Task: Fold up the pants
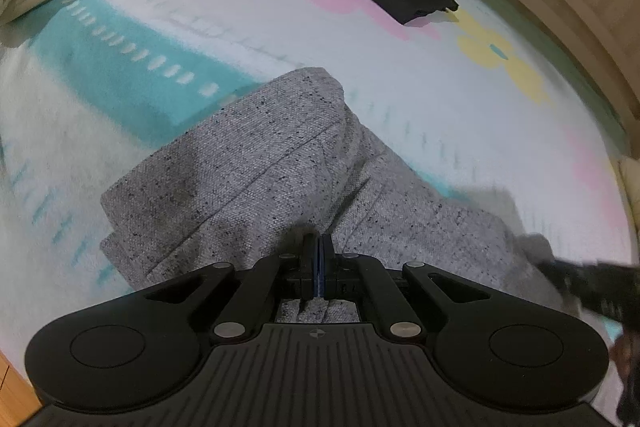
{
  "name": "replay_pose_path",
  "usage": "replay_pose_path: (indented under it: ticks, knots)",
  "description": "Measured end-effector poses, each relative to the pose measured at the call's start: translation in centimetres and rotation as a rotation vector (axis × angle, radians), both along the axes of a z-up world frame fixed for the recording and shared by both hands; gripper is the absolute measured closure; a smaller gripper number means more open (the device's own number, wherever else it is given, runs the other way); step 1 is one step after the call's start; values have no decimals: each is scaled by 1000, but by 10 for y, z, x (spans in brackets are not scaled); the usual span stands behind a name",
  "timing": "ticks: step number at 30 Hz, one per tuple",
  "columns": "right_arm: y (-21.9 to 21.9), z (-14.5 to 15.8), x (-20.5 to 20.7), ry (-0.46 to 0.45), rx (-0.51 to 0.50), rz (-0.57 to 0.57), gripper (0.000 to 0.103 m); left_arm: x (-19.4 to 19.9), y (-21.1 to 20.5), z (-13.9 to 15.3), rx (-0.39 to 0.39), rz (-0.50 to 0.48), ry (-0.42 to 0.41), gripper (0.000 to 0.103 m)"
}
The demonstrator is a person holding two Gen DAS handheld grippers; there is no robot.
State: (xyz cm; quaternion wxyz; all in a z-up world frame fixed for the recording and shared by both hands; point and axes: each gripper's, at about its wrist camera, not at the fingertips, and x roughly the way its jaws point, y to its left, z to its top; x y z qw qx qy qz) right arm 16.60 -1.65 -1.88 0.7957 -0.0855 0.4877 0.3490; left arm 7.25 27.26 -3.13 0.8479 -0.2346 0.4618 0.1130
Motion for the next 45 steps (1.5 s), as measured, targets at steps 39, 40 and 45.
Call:
replay_pose_path:
  ticks: [39,40,45]
  knots:
    - [2,-9,9,73,154,-39,54,2,-5,-3,20,6,0,100]
    - [0,-12,17,106,173,-60,54,2,-5,-3,20,6,0,100]
    - [-6,-24,31,181,217,-101,61,2,-5,-3,22,7,-1,100]
